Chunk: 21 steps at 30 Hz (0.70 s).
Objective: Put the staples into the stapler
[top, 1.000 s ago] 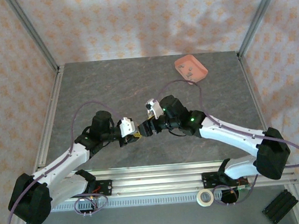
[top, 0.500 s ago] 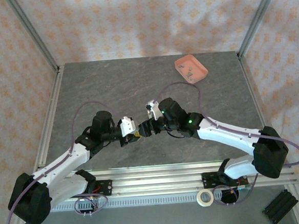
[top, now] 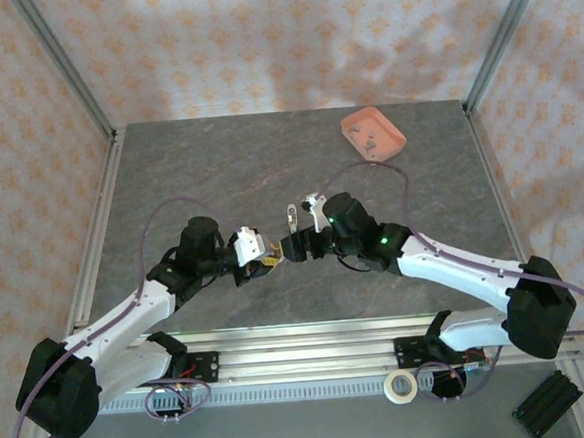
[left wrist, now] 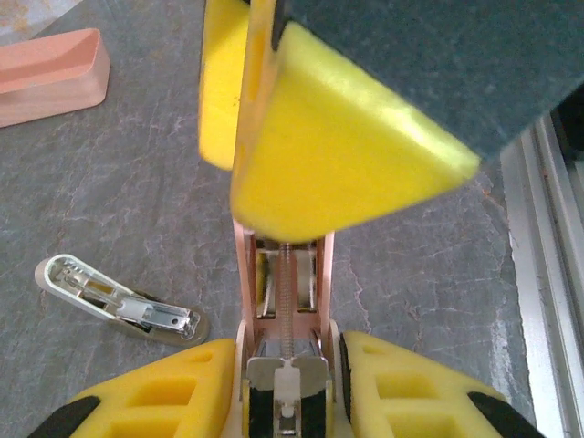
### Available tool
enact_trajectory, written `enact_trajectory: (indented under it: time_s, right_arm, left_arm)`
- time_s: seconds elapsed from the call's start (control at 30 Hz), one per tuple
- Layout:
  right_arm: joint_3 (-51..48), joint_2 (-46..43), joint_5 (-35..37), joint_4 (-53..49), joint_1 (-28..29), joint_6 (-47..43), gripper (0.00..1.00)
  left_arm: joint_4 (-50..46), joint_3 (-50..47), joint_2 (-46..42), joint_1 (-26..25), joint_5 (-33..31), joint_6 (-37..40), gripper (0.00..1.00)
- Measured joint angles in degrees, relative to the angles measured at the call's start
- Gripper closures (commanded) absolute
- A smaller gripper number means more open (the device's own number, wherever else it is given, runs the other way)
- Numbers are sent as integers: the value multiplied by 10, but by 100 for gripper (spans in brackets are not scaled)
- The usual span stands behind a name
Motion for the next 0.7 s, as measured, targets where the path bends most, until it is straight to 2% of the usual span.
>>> enact_trajectory:
  time_s: [0.33, 0.7]
  right_arm:
    - [-42, -19, 6, 0, -33, 33, 23]
    - [-52, -22, 5, 1, -40, 59, 21]
  left_arm:
    - [5, 0, 0, -6, 0, 0, 100]
    - [26, 0, 0, -7, 3, -10, 100]
